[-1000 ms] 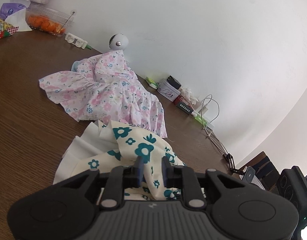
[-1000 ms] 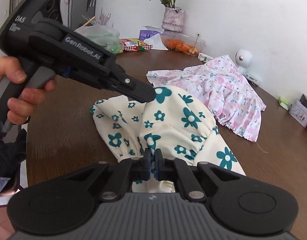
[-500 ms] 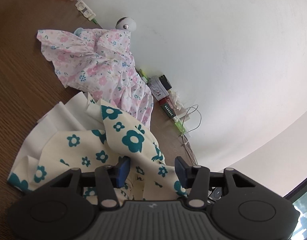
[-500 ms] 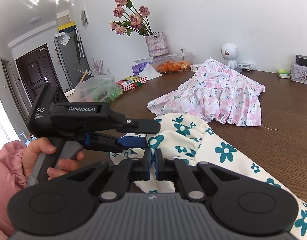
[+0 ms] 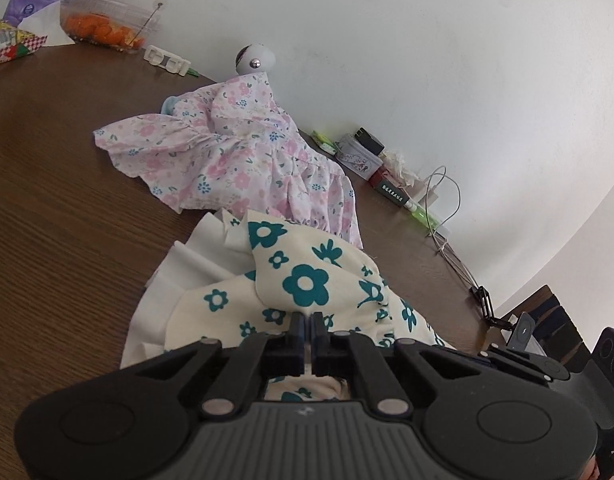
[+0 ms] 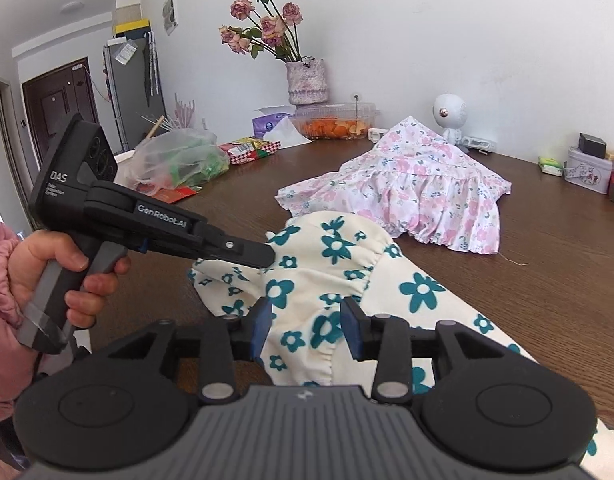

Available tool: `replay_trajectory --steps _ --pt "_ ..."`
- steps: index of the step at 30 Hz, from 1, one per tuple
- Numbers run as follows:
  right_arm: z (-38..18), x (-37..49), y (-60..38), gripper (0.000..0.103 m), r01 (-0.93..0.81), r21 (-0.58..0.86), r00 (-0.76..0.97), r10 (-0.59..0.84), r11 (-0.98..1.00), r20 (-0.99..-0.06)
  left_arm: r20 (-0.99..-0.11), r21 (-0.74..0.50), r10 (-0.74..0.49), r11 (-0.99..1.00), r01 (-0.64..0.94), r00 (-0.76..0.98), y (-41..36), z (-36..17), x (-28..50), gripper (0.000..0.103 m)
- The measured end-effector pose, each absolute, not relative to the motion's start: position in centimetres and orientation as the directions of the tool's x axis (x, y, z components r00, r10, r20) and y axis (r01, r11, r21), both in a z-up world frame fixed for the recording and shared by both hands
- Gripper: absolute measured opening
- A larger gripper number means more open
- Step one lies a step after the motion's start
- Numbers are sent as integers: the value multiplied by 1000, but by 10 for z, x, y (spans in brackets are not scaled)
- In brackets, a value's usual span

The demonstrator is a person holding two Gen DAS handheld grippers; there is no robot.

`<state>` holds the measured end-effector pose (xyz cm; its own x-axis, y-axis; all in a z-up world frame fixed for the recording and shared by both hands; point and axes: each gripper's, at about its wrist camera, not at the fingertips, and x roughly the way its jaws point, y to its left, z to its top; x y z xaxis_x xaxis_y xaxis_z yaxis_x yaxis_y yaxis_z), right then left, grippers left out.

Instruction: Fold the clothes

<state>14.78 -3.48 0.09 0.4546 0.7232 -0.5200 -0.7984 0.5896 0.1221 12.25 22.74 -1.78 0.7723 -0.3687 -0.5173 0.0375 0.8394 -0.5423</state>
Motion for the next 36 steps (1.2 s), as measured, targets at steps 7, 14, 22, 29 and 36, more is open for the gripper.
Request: replay_trajectory --steps 7,14,22,29,36 --pt "-21 152 -25 38 -807 69 432 665 587 -609 -567 -486 -278 873 -42 775 233 -19 114 2" --pt "-30 149 -22 38 -813 60 421 656 579 -626 -438 -402 -355 899 173 826 196 25 118 24" --pt "-8 140 -48 53 -801 68 468 691 595 -551 -543 -210 -355 935 286 761 112 12 177 21" --pt "-13 158 -94 54 -685 15 583 560 729 -589 -585 -125 -274 960 249 763 121 -12 180 7" --pt "-24 162 -127 54 -634 39 596 521 772 -612 -580 -162 -244 970 183 778 154 -19 170 6"
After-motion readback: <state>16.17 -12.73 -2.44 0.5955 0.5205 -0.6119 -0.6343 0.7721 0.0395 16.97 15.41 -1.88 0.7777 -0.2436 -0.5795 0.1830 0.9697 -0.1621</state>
